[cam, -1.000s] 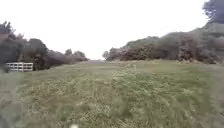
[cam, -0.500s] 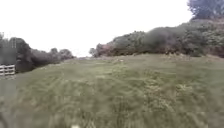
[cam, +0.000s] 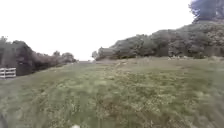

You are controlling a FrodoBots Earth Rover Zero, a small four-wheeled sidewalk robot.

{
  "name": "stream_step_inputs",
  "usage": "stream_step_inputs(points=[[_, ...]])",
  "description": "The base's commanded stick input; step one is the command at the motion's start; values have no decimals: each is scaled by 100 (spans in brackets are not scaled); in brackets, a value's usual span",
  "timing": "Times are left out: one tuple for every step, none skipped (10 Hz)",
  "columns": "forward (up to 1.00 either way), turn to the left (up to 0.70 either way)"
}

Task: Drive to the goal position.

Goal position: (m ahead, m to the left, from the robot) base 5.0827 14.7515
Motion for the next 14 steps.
stream_step_inputs(points=[[85, 0], [85, 0], [85, 0], [85, 0], [85, 0], [85, 0], [85, 0], [85, 0], [85, 5], [85, 13], [85, 25], [85, 34], [85, 33], [85, 29]])
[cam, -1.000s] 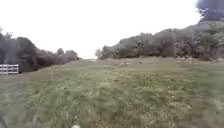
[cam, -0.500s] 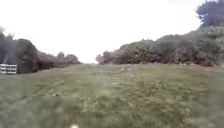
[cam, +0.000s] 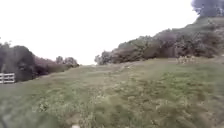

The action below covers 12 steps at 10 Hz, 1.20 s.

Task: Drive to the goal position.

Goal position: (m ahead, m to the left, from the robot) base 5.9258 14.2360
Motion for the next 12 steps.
stream_step_inputs(points=[[85, 6], [85, 1], [85, 0], [85, 0], [85, 0], [85, 0], [85, 0], [85, 0], [85, 0], [85, 0], [85, 0], [85, 0]])
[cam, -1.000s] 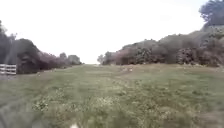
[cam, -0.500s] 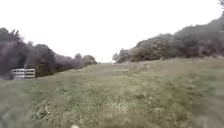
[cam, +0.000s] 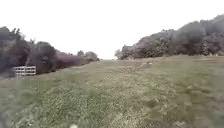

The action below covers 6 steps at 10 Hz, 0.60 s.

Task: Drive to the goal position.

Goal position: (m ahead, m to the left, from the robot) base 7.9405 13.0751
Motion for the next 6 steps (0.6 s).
stream_step_inputs(points=[[85, 0], [85, 0], [85, 0], [85, 0], [85, 0], [85, 0]])
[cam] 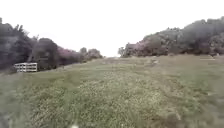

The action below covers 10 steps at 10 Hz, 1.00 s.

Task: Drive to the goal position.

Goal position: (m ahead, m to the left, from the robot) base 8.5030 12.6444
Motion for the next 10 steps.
stream_step_inputs(points=[[85, 0], [85, 0], [85, 1], [85, 3], [85, 8], [85, 14], [85, 24], [85, 31], [85, 26], [85, 11]])
